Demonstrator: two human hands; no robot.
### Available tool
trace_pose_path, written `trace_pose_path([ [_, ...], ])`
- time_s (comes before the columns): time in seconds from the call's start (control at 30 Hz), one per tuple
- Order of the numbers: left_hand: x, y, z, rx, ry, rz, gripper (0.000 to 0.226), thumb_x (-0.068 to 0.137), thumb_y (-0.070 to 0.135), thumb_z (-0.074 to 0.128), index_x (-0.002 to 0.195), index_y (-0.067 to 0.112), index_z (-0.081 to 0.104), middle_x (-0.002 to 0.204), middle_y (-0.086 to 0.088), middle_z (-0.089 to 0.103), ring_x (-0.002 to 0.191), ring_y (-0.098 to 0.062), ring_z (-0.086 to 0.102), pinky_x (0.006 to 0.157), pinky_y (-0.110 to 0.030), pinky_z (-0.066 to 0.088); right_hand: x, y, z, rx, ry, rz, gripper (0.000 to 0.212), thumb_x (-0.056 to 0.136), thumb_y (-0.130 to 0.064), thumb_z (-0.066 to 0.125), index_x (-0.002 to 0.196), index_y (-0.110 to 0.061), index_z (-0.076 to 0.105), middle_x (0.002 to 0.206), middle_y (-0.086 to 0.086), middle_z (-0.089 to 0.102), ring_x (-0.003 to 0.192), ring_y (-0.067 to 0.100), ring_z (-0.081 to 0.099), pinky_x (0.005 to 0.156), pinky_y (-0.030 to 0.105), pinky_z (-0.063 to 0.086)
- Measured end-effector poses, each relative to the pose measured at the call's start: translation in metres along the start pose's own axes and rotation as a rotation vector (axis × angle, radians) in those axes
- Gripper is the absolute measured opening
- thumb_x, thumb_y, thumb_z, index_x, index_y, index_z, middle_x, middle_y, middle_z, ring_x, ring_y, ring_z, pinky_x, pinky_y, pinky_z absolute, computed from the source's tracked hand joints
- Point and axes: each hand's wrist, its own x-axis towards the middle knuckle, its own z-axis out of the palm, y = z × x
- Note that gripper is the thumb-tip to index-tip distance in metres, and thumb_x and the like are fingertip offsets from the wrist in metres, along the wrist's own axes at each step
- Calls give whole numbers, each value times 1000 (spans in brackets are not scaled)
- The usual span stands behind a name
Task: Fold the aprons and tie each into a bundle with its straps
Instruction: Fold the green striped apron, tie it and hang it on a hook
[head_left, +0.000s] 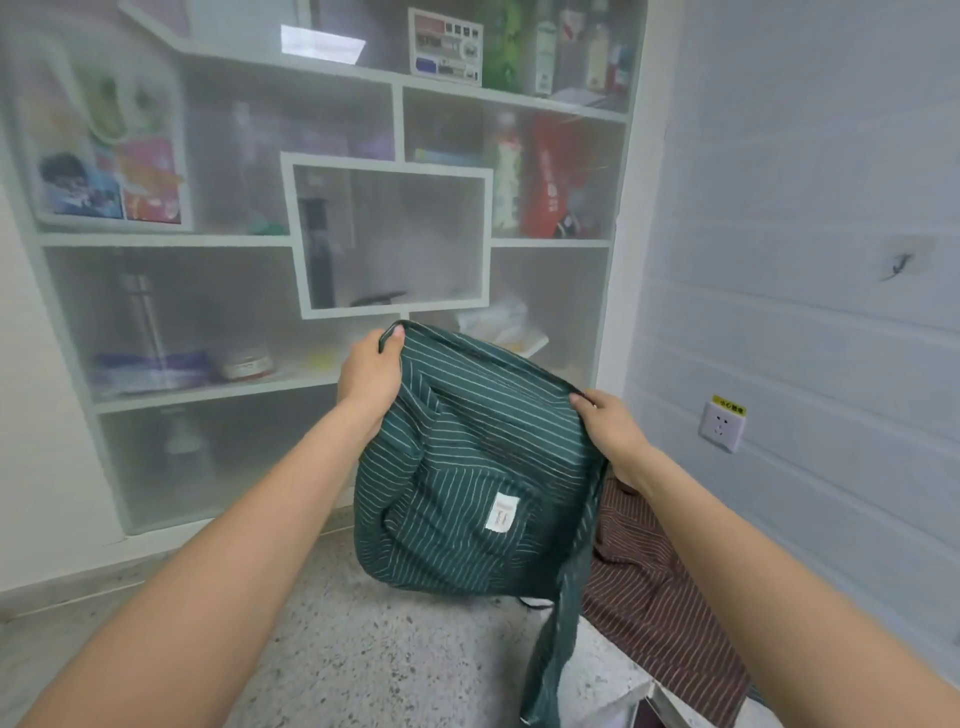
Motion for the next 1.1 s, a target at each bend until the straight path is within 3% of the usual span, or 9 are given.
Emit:
trace_pose_path([
  [0.17,13,25,-17,195,97,37,41,100,38,34,115,6,56,114,-11,61,102,-31,55,82,-36,44,9,-28,-9,110,-171,-21,11,88,-8,59,99,-3,59,86,9,66,72,18,62,71,31,51],
  [0.27,13,42,-23,424,197,32,36,103,33,30,109,8,56,106,-11,60,100,-31,53,80,-35,40,16,-46,-14,-16,-93,-115,5,90,-8,60,94,-6,60,87,10,65,73,19,59,76,35,49],
  [0.37,13,56,-24,307,203,8,32,103,19,28,115,0,51,113,-19,57,95,-28,50,79,-36,39,21,-63,-17,6,-37,-156,16,90,-17,62,76,-11,61,70,3,62,67,20,57,65,31,44],
  [0.5,2,76,-13,148,-74,98,32,96,4,29,122,6,47,109,-7,54,81,-14,52,70,-27,43,19,-84,-10,73,-82,-217,21,93,-23,58,74,-16,61,72,5,63,66,20,57,61,29,43],
  [0.7,-23,90,12,334,-551,198,85,70,36,77,143,22,36,125,7,50,119,-14,47,103,-31,37,6,-110,7,269,-132,-310,11,94,-16,56,83,-14,60,83,9,64,73,20,61,67,33,51],
  [0.8,-18,87,17,485,-354,335,30,74,41,75,92,18,68,88,1,68,90,-22,63,76,-29,46,-1,-98,6,458,-126,-237,21,90,-21,62,100,-10,48,93,10,59,81,18,61,73,33,55],
  [0.87,-16,84,15,497,-178,317,29,81,40,69,65,18,59,74,-5,64,80,-28,63,67,-30,43,-8,-80,6,278,-82,-238,40,84,-27,68,110,-14,40,104,8,50,93,18,54,80,33,51],
  [1.0,-20,80,13,365,-49,209,34,85,37,65,77,3,65,84,-15,69,85,-30,63,70,-33,46,-23,-51,23,-178,-280,-211,56,77,-45,72,115,-14,43,98,-2,53,88,15,53,72,27,41],
  [1.1,-25,80,14,261,-59,182,37,86,35,65,86,-3,67,84,-18,69,83,-31,63,70,-34,48,-27,-50,43,-331,-265,-187,49,79,-54,64,101,-11,57,68,-3,60,64,17,59,67,30,50],
])
